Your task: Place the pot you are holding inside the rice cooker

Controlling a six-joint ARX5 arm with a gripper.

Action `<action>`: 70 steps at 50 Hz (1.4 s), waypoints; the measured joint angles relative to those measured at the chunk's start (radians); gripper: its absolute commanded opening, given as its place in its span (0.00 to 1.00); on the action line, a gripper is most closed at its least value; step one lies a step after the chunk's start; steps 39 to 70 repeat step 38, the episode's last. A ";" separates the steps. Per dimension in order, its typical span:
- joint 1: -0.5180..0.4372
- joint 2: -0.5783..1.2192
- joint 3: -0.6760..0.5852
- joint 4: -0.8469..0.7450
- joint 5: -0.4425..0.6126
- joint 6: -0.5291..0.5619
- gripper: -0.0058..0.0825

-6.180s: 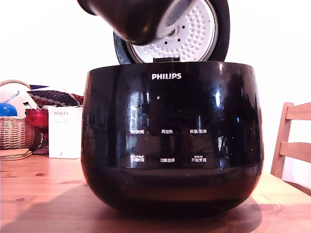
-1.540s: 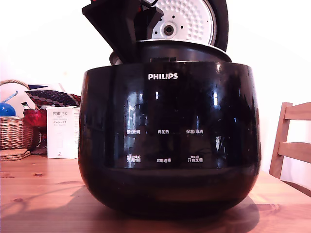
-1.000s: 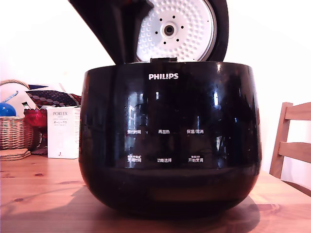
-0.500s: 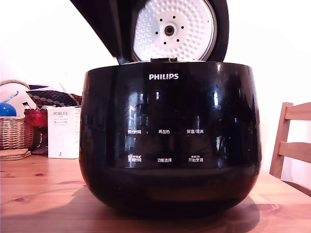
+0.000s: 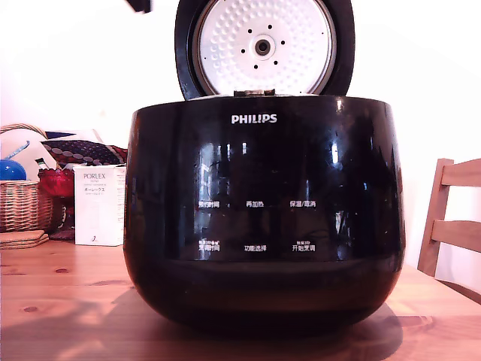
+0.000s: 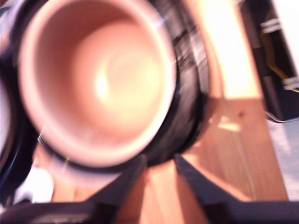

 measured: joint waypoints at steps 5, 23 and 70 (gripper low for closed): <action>0.052 0.000 0.000 0.027 0.001 -0.117 0.04; 0.352 0.000 0.000 0.259 0.029 -0.434 0.04; 0.500 -0.001 0.000 0.360 0.027 -0.583 0.04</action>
